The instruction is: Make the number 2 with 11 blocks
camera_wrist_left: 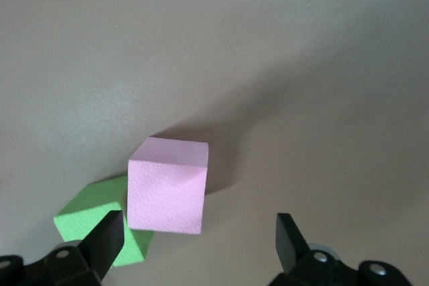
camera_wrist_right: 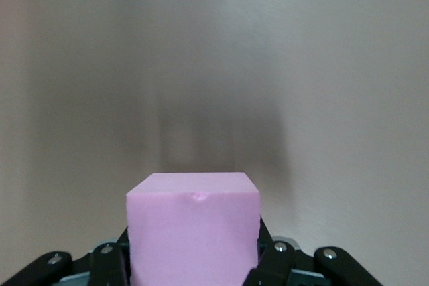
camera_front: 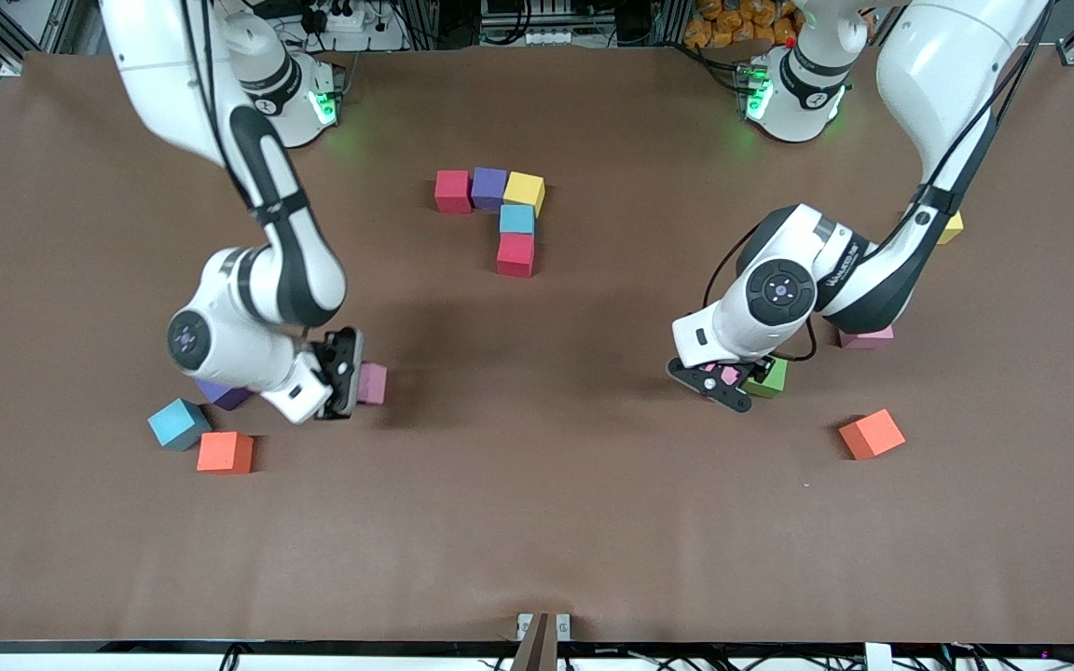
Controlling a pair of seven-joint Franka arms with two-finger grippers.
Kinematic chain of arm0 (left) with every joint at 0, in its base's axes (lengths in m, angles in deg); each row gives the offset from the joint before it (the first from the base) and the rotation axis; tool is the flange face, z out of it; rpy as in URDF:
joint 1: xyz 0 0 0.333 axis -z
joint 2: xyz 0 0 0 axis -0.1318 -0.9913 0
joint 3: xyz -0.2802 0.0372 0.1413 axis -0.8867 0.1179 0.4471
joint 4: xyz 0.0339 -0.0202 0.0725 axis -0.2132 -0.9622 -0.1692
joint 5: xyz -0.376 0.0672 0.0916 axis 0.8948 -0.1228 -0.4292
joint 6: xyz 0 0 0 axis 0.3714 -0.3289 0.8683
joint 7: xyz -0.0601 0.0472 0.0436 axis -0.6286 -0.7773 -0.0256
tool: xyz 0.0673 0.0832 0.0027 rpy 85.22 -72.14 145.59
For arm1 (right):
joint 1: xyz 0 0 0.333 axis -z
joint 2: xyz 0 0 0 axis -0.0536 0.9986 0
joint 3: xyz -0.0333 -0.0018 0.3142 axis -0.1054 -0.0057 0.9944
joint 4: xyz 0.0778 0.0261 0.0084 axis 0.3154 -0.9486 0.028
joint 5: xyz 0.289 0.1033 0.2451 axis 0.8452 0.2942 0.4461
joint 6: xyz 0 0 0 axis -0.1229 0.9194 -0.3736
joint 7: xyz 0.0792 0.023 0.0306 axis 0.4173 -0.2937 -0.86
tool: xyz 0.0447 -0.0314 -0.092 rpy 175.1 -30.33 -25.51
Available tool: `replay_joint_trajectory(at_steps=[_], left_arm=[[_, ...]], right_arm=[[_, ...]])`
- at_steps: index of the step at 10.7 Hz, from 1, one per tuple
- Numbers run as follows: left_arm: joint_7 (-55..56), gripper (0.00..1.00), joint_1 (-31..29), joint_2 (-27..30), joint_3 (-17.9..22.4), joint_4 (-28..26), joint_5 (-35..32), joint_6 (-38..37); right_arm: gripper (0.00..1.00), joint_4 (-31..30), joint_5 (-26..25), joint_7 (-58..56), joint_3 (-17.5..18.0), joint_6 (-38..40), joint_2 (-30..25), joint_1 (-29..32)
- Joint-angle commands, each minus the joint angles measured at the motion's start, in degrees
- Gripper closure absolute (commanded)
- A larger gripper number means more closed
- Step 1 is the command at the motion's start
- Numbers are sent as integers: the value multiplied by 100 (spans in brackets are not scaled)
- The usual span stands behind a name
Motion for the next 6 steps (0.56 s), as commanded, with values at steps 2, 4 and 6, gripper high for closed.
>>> replay_joint_trajectory(at_steps=[2,4,6], left_arm=[[-313,0,-86,16,-35,-88,-457,140],[-332,0,-156,15,-35,-210,-467,358],[-323,0,-305,24,-35,-368,-467,640]], right_arm=[[100,-1592,101,749,-19,-889,-1069,-966],[99,-2278,101,1145,-19,-1591,-1430,-1591],[99,-2640,101,1444,-28,-1936,-1616,-1996]])
